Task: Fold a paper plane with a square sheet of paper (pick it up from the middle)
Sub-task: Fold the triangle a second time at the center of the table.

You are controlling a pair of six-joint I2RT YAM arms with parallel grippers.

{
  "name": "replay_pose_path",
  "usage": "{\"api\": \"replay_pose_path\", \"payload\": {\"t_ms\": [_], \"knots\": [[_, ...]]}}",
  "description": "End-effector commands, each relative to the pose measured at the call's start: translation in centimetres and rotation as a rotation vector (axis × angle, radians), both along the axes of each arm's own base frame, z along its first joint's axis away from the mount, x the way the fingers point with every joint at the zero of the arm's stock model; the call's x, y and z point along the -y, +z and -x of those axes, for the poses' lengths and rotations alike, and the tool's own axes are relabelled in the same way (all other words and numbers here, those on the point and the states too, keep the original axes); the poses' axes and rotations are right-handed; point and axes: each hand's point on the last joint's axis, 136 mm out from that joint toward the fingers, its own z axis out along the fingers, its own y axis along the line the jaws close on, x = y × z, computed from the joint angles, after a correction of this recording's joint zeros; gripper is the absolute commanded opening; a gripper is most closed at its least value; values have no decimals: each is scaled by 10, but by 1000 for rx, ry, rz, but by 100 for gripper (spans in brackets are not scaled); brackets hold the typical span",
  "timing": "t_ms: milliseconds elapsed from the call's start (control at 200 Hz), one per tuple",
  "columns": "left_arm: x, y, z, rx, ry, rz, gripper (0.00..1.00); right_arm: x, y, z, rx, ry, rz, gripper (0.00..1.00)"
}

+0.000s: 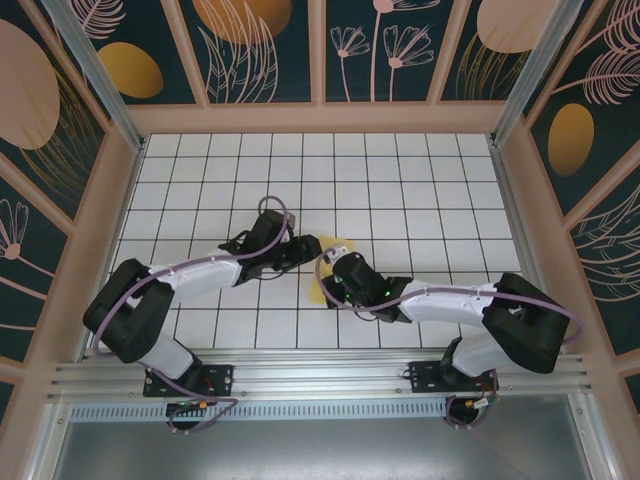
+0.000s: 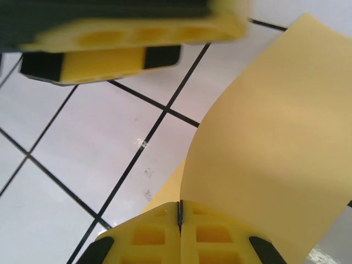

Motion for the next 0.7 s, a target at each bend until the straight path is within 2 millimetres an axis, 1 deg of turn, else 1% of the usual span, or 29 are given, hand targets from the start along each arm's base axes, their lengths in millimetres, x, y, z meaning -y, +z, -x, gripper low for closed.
{"api": "replay_pose_path", "payload": {"t_ms": [0, 170, 250, 460, 590, 696], "knots": [[-22, -11, 5, -2, 62, -69, 60, -11, 12, 13, -111, 90, -153, 0], [-24, -11, 10, 1, 52, -63, 59, -5, 7, 12, -186, 108, -180, 0], [-23, -12, 13, 1, 43, -54, 58, 1, 4, 5, -214, 81, -185, 0], [-21, -12, 16, -1, 22, -39, 53, 12, -6, -2, -310, 71, -227, 0], [-19, -15, 18, -8, 8, -39, 53, 16, -16, -4, -381, 77, -241, 0], [-18, -17, 20, -17, -5, -37, 52, 18, -18, -8, -405, 75, -257, 0]]}}
